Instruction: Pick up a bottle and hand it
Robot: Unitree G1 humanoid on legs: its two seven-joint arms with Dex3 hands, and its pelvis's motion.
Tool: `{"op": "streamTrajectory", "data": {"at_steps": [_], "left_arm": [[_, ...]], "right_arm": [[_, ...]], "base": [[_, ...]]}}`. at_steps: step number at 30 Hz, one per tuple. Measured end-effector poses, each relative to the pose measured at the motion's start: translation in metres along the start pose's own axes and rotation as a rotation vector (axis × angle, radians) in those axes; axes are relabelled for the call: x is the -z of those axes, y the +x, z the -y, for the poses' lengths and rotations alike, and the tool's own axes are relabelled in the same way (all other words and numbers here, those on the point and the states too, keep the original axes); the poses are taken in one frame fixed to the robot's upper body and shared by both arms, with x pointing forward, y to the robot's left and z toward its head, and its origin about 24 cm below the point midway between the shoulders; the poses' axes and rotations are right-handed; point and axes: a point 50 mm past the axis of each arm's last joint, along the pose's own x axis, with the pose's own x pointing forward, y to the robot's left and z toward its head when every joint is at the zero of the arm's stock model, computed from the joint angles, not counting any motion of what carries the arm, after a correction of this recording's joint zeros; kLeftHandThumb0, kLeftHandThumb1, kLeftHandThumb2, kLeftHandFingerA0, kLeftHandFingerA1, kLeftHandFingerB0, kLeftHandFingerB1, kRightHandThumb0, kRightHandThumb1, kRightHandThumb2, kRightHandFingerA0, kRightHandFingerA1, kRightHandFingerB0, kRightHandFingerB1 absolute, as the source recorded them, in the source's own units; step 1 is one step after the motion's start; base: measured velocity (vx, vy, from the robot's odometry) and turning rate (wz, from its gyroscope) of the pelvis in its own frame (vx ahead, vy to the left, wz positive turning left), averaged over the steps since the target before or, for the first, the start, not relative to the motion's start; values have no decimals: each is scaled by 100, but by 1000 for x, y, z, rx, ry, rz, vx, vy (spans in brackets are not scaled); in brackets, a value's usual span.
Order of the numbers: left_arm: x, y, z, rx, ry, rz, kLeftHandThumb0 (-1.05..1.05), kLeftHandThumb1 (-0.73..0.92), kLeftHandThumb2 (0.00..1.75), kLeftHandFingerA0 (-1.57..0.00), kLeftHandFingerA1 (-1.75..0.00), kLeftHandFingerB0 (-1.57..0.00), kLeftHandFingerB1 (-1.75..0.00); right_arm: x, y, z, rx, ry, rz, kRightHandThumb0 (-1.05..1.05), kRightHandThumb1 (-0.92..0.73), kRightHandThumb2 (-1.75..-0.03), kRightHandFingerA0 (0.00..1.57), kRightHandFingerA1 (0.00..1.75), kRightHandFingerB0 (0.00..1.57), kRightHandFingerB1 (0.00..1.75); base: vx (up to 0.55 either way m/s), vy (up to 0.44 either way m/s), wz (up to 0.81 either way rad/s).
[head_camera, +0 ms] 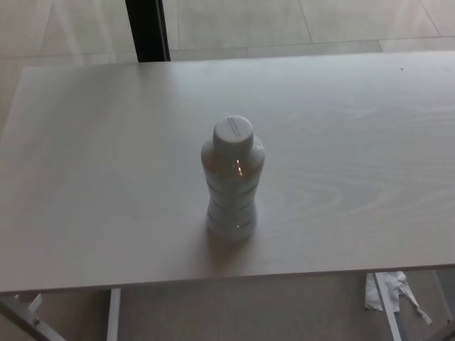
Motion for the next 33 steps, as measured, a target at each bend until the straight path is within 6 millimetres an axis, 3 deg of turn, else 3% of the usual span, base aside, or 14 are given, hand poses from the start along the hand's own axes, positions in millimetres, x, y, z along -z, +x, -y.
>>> {"op": "streamTrajectory", "data": {"at_steps": [2, 6, 7, 10, 11, 12, 15, 17, 18, 19, 22, 24, 27, 33], "left_arm": [[-2, 0, -3, 17, -13, 10, -71, 49, 63, -55, -52, -54, -40], [-8, 1, -2, 37, -31, 40, -65, 43, 81, -39, -59, -35, -48], [-9, 1, -3, 32, -48, 53, -66, 54, 57, -34, -52, -36, -35], [-19, 1, -8, -8, -93, 108, -71, 56, 57, -30, -55, -31, -33], [-24, 1, -9, -20, -105, 127, -77, 54, 57, -72, -73, -33, -32], [-32, 1, -10, -34, -118, 155, -77, 54, 57, -72, -73, -33, -32], [-69, 0, -11, -69, -135, 276, -74, 53, 57, -78, -69, -35, -36], [-98, -3, -11, -83, -141, 376, -77, 46, 55, -48, -58, -43, -44], [-115, -7, -10, -79, -146, 437, -86, 40, 79, -63, -64, -39, -48], [-127, -10, -9, -77, -145, 483, -78, 39, 81, -54, -59, -31, -45], [-168, -25, -5, -62, -121, 635, -72, 42, 79, -53, -60, -20, -47], [-191, -36, 1, -42, -93, 723, -69, 44, 78, -19, -52, -9, -44], [-216, -50, 12, -8, -41, 818, -69, 45, 78, -15, -50, -8, -42], [-266, -83, 56, 121, 111, 998, -71, 41, 80, -17, -52, -9, -43]], "right_arm": [[-1, 0, 3, 4, 16, 9, -72, -43, -83, 72, 84, 13, 50], [-5, 1, 6, 4, 27, 26, -70, -54, -57, 73, 97, 18, 43], [-6, 1, 6, 4, 31, 30, -78, -46, -82, 64, 82, 15, 49], [-8, 2, 7, 1, 38, 36, -69, -55, -57, 60, 81, 18, 42], [-8, 2, 6, 0, 39, 37, -69, -56, -57, 57, 77, 19, 42], [-9, 2, 6, 0, 41, 38, -69, -56, -57, 57, 77, 19, 42], [-10, 2, 6, -1, 44, 44, -70, -43, -84, 52, 74, 13, 49], [-9, 2, 6, -1, 46, 42, -71, -43, -85, 60, 78, 17, 50], [-9, 2, 6, -2, 46, 39, -71, -57, -57, 54, 78, 25, 43], [-8, 2, 6, -3, 44, 38, -75, -46, -87, 42, 73, 18, 51], [-8, 2, 4, -16, 34, 35, -74, -43, -86, 46, 76, 20, 53], [-8, 2, 3, -23, 29, 33, -75, -43, -86, 44, 79, 20, 53], [-9, 2, 2, -27, 26, 36, -74, -57, -57, 40, 76, 23, 47], [-9, 2, 2, -36, 22, 36, -74, -57, -57, 41, 74, 24, 46]], "base": [[0, 0, 0], [0, 0, 0], [0, 0, 0], [0, 0, 0], [0, 0, 0], [0, 0, 0], [0, 0, 0], [0, 0, 0], [0, 0, 0], [0, 0, 0], [0, 0, 0], [0, 0, 0], [0, 0, 0], [0, 0, 0]]}}
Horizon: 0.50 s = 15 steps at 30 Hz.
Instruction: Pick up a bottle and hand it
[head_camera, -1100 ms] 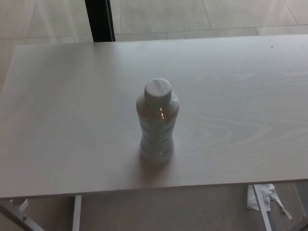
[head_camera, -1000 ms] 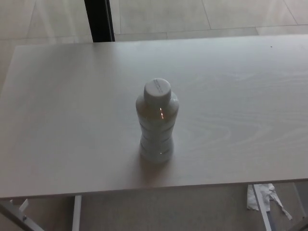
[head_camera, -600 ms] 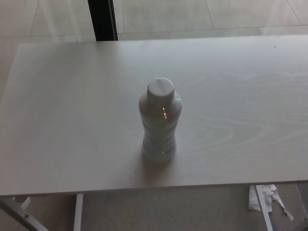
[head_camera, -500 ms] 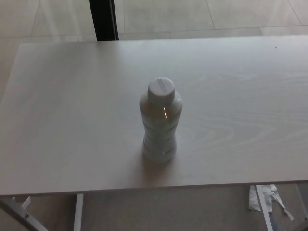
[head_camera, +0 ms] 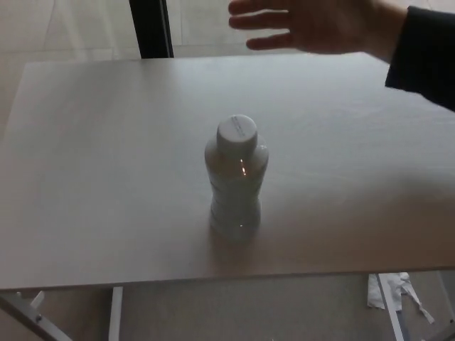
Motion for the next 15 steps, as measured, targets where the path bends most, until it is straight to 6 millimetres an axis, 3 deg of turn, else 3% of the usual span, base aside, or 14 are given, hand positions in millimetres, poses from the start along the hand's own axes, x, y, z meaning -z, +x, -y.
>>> {"op": "streamTrajectory", "data": {"at_steps": [1, 2, 4, 5, 7, 8, 9, 10, 11, 12, 13, 14, 15], "left_arm": [[-14, 6, 12, 54, 16, 41, -72, 41, 79, -15, -52, -9, -43], [-23, 9, 21, 91, 27, 68, -72, 41, 79, -14, -50, -7, -42], [-42, 13, 45, 186, 41, 130, -71, 40, 78, -13, -51, -8, -42], [-47, 13, 54, 221, 43, 146, -74, 40, 80, -15, -50, -10, -42], [-54, 12, 75, 297, 39, 171, -76, 40, 81, -15, -50, -9, -42], [-57, 11, 83, 328, 39, 180, -75, 40, 80, -14, -50, -8, -42], [-59, 10, 89, 352, 37, 186, -75, 40, 81, -14, -51, -8, -42], [-61, 7, 100, 395, 37, 193, -75, 40, 81, -16, -50, -10, -42], [-60, 4, 109, 428, 35, 193, -74, 40, 80, -14, -50, -10, -42], [-59, 0, 118, 462, 30, 190, -72, 49, 56, -14, -45, -12, -32], [-56, -4, 127, 499, 22, 183, -74, 39, 77, -11, -52, -9, -43], [-51, -10, 137, 540, 12, 167, -74, 39, 77, -11, -52, -9, -43], [-46, -15, 146, 578, 1, 149, -72, 50, 57, -14, -48, -12, -34]], "right_arm": [[0, 0, 0, -2, 0, 1, -76, -57, -57, 48, 89, 24, 48], [0, 0, 0, -4, -1, 1, -77, -44, -87, 54, 84, 19, 52], [-1, 0, -1, -8, -2, 2, -76, -44, -87, 53, 83, 20, 53], [-1, 0, -1, -8, -2, 3, -74, -57, -57, 48, 79, 25, 47], [-1, 0, -1, -10, -2, 0, -75, -55, -57, 53, 84, 26, 48], [0, 0, -1, -10, -2, -1, -79, -45, -86, 57, 81, 25, 55], [0, 0, -1, -10, -1, -2, -72, -55, -57, 61, 81, 27, 47], [0, 1, -1, -10, 1, -2, -72, -55, -57, 64, 78, 28, 46], [-1, 1, -1, -10, 2, -1, -78, -46, -85, 60, 80, 26, 53], [0, 1, -1, -10, 3, -4, -73, -43, -87, 46, 75, 21, 52], [0, 1, -1, -10, 3, -5, -74, -56, -57, 48, 79, 26, 46], [0, 1, -1, -11, 3, -5, -74, -56, -57, 48, 79, 26, 46], [0, 1, -1, -11, 3, -5, -73, -43, -87, 45, 75, 20, 52]], "base": [[0, 0, 0], [0, 0, 0], [0, 0, 0], [0, 0, 0], [0, 0, 0], [0, 0, 0], [0, 0, 0], [0, 0, 0], [0, 0, 0], [0, 0, 0], [0, 0, 0], [0, 0, 0], [0, 0, 0]]}}
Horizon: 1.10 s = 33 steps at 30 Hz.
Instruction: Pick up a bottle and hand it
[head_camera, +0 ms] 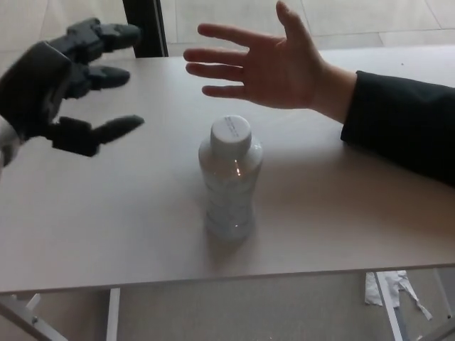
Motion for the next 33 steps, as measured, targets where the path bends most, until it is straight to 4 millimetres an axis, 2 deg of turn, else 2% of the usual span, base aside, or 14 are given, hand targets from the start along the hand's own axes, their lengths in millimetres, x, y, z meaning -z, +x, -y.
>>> {"op": "streamTrajectory", "data": {"at_steps": [2, 3, 4, 7, 9, 12, 15, 18, 22, 24, 25, 26, 27, 33], "left_arm": [[8, -2, 18, 64, -32, -25, -75, 40, 80, -14, -53, -9, -44], [14, -4, 27, 98, -50, -44, -40, 22, 88, -3, -53, 0, -51], [17, -6, 33, 119, -58, -56, -75, 40, 79, -12, -54, -8, -44], [22, -10, 43, 166, -69, -81, -77, 41, 81, -12, -54, -7, -43], [23, -13, 46, 183, -71, -90, -40, 21, 87, -2, -53, 0, -51], [25, -15, 48, 206, -74, -99, -40, 19, 86, -2, -53, 0, -52], [28, -15, 52, 233, -71, -111, -77, 49, 56, -8, -52, -5, -30], [32, -15, 61, 273, -53, -133, -69, 37, 86, 0, -47, 0, -23], [33, -12, 77, 314, -12, -147, -73, 40, 87, -1, -46, 0, -13], [33, -9, 83, 313, -2, -151, -72, 40, 88, 0, -55, 0, -13], [32, -8, 84, 308, -3, -151, -77, 44, 88, -1, -42, 0, -7], [32, -6, 86, 299, -5, -151, -73, 41, 89, 0, -49, 0, -12], [31, -3, 87, 284, -8, -153, -83, 49, 57, -3, -56, 0, -10], [22, 16, 90, 191, -45, -138, -85, 48, 84, 0, -22, 0, 0]], "right_arm": [[0, 0, 0, 0, -1, 0, -73, -56, -57, 49, 78, 26, 47], [0, 0, 1, 0, -2, 0, -74, -56, -57, 47, 78, 26, 47], [0, 0, 1, 2, -2, 0, -82, -47, -86, 54, 83, 22, 53], [-1, 0, 2, 3, -1, 1, -74, -54, -59, 57, 85, 26, 46], [-3, 1, 2, 5, -1, 3, -72, -56, -57, 61, 88, 27, 46], [-7, 2, 4, 8, 1, 14, -74, -44, -87, 47, 77, 20, 52], [-10, 2, 4, 7, 0, 23, -73, -43, -85, 59, 84, 21, 52], [-10, 2, 4, 5, 1, 26, -72, -54, -57, 65, 87, 27, 49], [-13, 2, 5, 6, 8, 39, -74, -43, -83, 68, 92, 25, 55], [-15, 2, 5, 4, 6, 47, -74, -53, -58, 69, 101, 29, 47], [-16, 2, 4, 2, 5, 50, -74, -43, -84, 67, 92, 26, 54], [-18, 3, 4, -1, 3, 57, -72, -56, -57, 62, 92, 31, 46], [-20, 3, 4, -3, 1, 63, -71, -56, -57, 60, 89, 32, 46], [-30, 4, 3, -6, 0, 90, -73, -43, -83, 81, 100, 30, 53]], "base": [[0, 0, 0], [0, 0, 0], [0, 0, 0], [0, 0, 0], [0, 0, 0], [0, 0, 0], [0, 0, 0], [0, 0, 0], [0, 0, 0], [0, 0, 0], [0, 0, 0], [0, 0, 0], [0, 0, 0], [0, 0, 0]]}}
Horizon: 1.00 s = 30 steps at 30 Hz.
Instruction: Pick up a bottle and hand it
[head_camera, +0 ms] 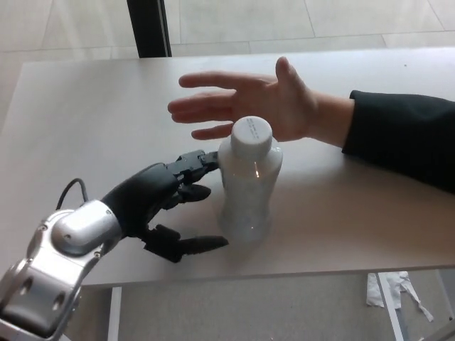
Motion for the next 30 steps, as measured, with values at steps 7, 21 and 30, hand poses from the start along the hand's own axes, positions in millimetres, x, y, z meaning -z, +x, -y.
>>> {"op": "streamTrajectory", "data": {"at_steps": [7, 21, 30], "left_arm": [[-15, 17, 7, -104, -102, 41, -81, 45, 85, 0, -17, 0, -3], [-21, 45, 32, -193, -72, -55, -82, 46, 85, 0, -27, 0, 0], [-25, 60, 66, -192, 75, -134, -56, 38, 71, -51, -83, 0, 0]], "right_arm": [[-5, 2, -2, -4, 2, 6, -74, -47, -63, 77, 101, 35, 46], [-20, 9, -5, -4, 7, 35, -76, -46, -85, 86, 96, 34, 54], [-22, 12, -6, -14, 37, 31, -71, -55, -57, 90, 104, 43, 46]], "base": [[0, 0, 0], [0, 0, 0], [0, 0, 0]]}}
